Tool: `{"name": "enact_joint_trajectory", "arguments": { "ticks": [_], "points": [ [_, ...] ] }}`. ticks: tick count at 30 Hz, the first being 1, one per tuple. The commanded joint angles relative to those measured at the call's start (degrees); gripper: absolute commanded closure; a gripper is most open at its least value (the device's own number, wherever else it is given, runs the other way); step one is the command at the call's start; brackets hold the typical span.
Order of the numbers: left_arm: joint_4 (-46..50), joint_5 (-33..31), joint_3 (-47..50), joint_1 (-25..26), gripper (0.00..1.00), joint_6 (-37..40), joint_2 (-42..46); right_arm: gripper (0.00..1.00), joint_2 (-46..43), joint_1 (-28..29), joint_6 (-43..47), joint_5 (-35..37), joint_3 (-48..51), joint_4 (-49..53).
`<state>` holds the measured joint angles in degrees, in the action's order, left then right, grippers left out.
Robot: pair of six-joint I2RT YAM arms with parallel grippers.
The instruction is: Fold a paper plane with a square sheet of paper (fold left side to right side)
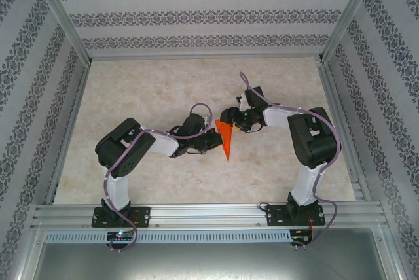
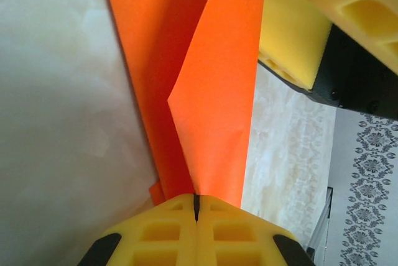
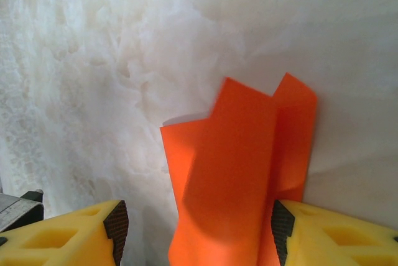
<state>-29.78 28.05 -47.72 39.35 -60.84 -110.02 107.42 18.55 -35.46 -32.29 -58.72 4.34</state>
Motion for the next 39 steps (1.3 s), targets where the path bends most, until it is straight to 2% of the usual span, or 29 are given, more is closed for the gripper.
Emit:
{"name": "enact_joint_trajectory", "arguments": {
  "ticks": [1, 30, 39],
  "points": [
    [2.55, -1.26, 0.38, -0.24, 1.0, 2.26, 1.95, 0.35, 2.23, 1.19, 2.36, 1.71, -0.67, 4.4],
    [2.89, -0.24, -2.9, -0.98, 1.0, 3.23, -3.4, 0.35, 2.18, 1.97, 3.08, 2.06, -0.53, 5.08],
    [2.82, -1.28, -0.08, -0.94, 1.0, 4.85, 1.12, 0.35, 2.36, 1.99, 3.17, 2.17, -0.6, 5.31]
  ]
}}
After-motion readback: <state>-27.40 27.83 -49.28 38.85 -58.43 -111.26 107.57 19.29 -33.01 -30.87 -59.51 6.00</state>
